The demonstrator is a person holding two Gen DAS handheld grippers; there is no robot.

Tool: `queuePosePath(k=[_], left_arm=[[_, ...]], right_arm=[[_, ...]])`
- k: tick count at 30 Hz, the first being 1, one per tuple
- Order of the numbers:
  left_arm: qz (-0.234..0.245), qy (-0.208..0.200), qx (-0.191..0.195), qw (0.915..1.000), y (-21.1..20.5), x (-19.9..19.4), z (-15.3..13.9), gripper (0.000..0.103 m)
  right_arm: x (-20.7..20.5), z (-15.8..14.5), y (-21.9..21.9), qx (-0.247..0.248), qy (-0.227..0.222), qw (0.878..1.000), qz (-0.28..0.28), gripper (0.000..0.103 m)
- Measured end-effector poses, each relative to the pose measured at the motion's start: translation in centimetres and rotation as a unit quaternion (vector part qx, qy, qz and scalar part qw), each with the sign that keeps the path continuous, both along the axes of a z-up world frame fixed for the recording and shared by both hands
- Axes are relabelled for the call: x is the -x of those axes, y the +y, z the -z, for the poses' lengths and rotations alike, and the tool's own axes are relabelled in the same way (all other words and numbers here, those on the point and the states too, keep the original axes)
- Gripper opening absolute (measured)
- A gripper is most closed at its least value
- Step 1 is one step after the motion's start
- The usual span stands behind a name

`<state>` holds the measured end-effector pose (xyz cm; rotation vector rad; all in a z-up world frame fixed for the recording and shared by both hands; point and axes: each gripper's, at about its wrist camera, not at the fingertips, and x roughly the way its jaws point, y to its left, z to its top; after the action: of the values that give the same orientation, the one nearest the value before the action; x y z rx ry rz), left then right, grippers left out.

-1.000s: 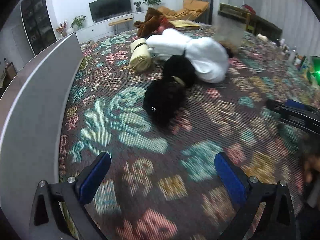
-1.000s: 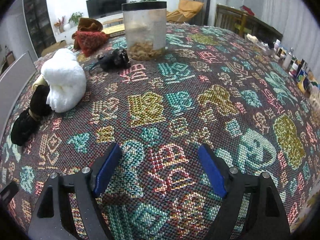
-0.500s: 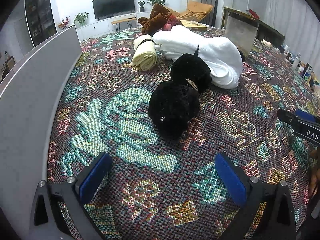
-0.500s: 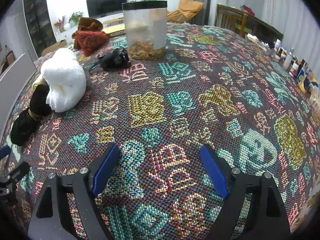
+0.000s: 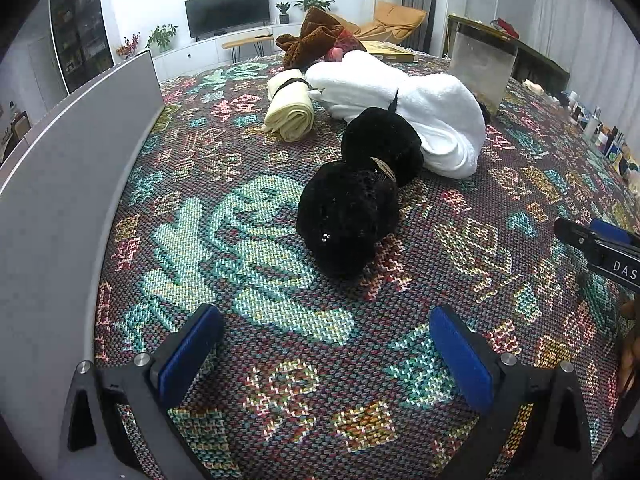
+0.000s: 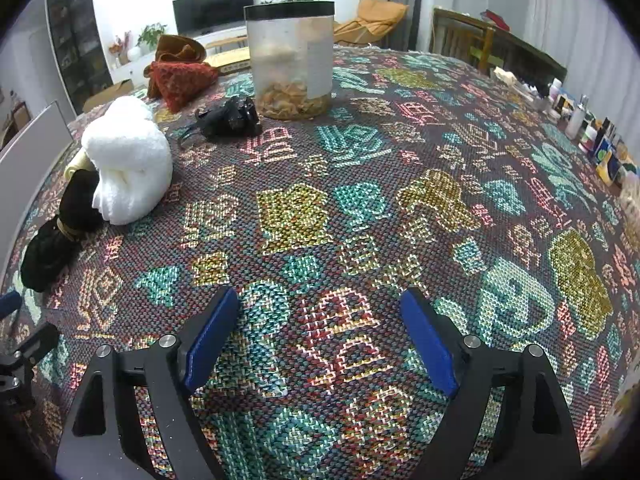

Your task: Organize soft objects

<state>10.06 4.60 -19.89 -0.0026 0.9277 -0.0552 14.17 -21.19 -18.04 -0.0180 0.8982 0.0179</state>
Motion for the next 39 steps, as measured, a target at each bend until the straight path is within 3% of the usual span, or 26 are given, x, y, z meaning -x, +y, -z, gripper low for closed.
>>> queuePosePath(k=[32,36,39], left_arm=[[0.006,0.0,0.002,1.0,0.1,-0.1,-0.1,0.103],[0.007,0.0,0.002,1.0,0.1,0.0,-0.1,0.103],[0.007,0.0,0.002,1.0,0.1,0.0,-0.1,0.103]], right_arm=[[-1.1,0.1,0.3,-0.004,0.015,1.0,0.005,0.091],[-4.4,-1.9,3.1,-0.052,0.034,0.995,-0.073,0.088],[-6.9,-4.3,7.5,-0.021,0.006,0.99,-0.137,0.088]])
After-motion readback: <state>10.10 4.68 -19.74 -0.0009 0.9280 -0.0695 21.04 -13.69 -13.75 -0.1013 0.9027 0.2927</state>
